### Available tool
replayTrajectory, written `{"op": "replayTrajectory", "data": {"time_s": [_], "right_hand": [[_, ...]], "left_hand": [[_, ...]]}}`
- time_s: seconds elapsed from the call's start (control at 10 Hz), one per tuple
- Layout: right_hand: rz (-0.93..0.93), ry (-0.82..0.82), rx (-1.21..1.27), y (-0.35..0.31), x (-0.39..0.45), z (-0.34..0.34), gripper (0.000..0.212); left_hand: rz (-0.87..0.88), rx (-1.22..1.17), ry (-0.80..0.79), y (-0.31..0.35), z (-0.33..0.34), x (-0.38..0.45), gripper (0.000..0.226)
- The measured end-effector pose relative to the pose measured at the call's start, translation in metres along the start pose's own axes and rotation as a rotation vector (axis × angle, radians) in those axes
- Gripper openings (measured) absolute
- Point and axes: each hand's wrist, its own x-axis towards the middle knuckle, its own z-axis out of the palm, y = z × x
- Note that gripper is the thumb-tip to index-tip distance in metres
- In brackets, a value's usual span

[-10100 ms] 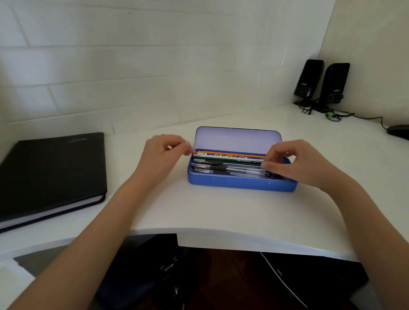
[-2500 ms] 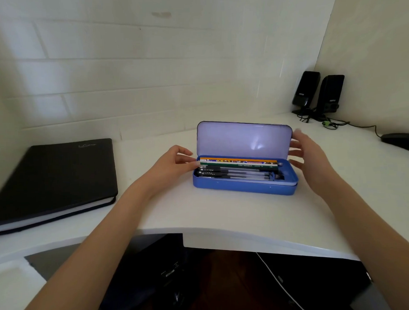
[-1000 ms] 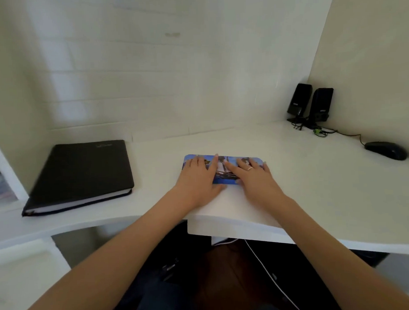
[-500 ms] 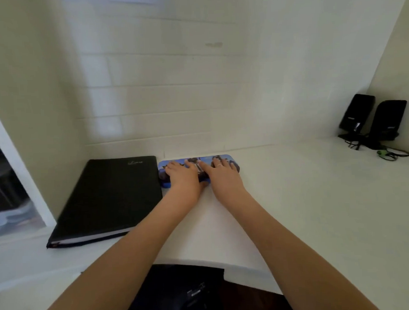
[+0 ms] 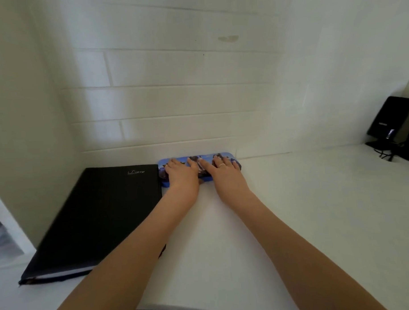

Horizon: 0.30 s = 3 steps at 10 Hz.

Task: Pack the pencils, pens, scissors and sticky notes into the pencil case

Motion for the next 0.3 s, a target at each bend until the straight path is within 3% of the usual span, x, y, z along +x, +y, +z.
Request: {"op": "replayTrajectory", "data": {"time_s": [0.1,0.2,0.3], "right_hand": [[-0.037,-0.042,0.154,0.002,-0.010,-0.004,0.061],[-0.072,-0.142,0.437,0.015,-0.043,-0.015,0.061],[0.040,-0.043,0.799,0.036,-0.093,-0.042,0.056]], "left_hand": [[0.011,-0.041,-0.019,-0.002,0.002,-0.004,0.071],[0.070,-0.338,0.018,-0.014,0.002,-0.011,0.080],[0.091,-0.863,0.171,-0.035,-0.025,-0.037,0.098]]}}
